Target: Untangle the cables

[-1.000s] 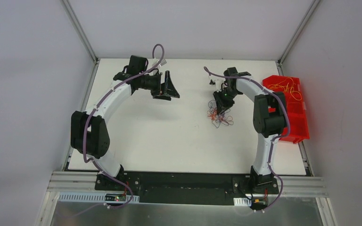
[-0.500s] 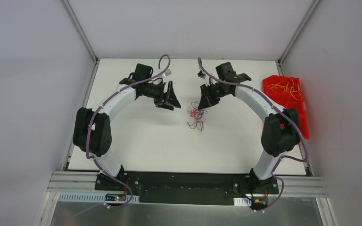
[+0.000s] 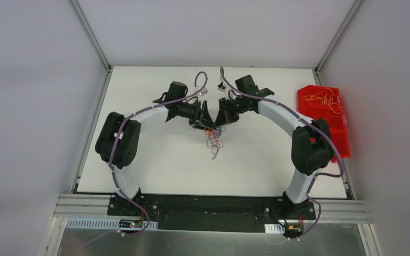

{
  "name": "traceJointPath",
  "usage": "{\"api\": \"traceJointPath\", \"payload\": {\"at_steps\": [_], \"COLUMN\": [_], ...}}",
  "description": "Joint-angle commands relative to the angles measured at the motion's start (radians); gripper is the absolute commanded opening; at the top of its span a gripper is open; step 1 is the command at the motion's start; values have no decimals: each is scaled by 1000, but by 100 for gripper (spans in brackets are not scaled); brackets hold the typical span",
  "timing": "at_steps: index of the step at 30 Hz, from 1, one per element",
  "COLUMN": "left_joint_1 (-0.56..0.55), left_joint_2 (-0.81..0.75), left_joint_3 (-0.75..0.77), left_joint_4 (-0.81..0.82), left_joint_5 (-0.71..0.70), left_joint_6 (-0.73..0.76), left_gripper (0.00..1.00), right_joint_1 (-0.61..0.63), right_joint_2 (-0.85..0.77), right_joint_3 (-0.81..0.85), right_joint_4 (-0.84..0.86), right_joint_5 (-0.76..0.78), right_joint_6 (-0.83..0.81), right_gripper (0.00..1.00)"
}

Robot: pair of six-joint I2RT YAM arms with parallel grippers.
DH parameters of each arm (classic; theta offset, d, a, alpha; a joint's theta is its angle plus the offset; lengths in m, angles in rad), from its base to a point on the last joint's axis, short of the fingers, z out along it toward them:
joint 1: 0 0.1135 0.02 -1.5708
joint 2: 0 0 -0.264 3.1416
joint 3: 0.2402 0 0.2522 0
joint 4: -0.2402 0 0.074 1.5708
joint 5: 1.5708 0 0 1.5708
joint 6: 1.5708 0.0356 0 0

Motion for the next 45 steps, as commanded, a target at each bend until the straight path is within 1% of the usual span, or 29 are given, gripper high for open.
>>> {"api": "traceJointPath", "payload": {"at_steps": [1, 2, 3, 4, 7, 9, 11, 13, 15, 18, 21, 24, 27, 33, 40, 41, 42, 43, 44, 45], "left_joint_1": [28, 43, 59, 73, 99, 108, 111, 116, 117, 116, 116, 117, 116, 117, 116, 117, 117, 117, 118, 119], "left_joint_2": [23, 21, 21, 22, 36, 48, 56, 62, 66, 68, 69, 71, 75, 74, 68, 64, 58, 50, 37, 19], "left_joint_3": [-79, -96, -105, -110, -109, -111, -126, -145, -160, -175, -179, -178, -174, -173, -169, -170, -170, -170, -172, -177], "left_joint_4": [200, 221, 231, 229, 167, 111, 72, 42, 19, 1, 1, -8, -21, -45, -64, -66, -70, -77, -86, -101], "left_joint_5": [15, 15, 17, 21, 36, 43, 42, 40, 36, 27, 22, 17, 14, 3, -9, -11, -9, -8, -7, -7], "left_joint_6": [-89, -99, -100, -97, -53, 5, 45, 84, 114, 128, 131, 139, 150, 169, 181, 182, 184, 189, 195, 204], "left_gripper": [34, 19, 8, 0, 0, 0, 0, 0, 0, 0, 0, 0, 0, 0, 0, 0, 0, 0, 0, 0], "right_joint_1": [7, 7, 7, 6, -17, -38, -55, -58, -57, -46, -26, -7, 12, 35, 67, 72, 76, 77, 78, 75], "right_joint_2": [17, 18, 17, 15, 0, -13, -21, -10, 23, 92, 153, 196, 228, 289, 370, 376, 382, 385, 381, 369], "right_joint_3": [24, 24, 27, 32, 34, 31, 22, 15, 29, 73, 111, 125, 136, 173, 202, 200, 201, 202, 202, 199], "right_joint_4": [71, 65, 57, 47, 29, 31, 38, 40, 28, 4, -18, -4, 21, 46, 65, 77, 85, 90, 87, 86], "right_joint_5": [-59, -53, -42, -32, -12, -10, 32, 101, 136, 176, 212, 242, 292, 298, 321, 334, 352, 370, 389, 407], "right_joint_6": [92, 92, 92, 90, 86, 92, 88, 76, 75, 74, 62, 52, 35, 49, 42, 40, 41, 38, 33, 24], "right_gripper": [5, 10, 19, 26, 43, 53, 60, 62, 60, 51, 45, 45, 47, 49, 45, 41, 35, 24, 15, 9]}}
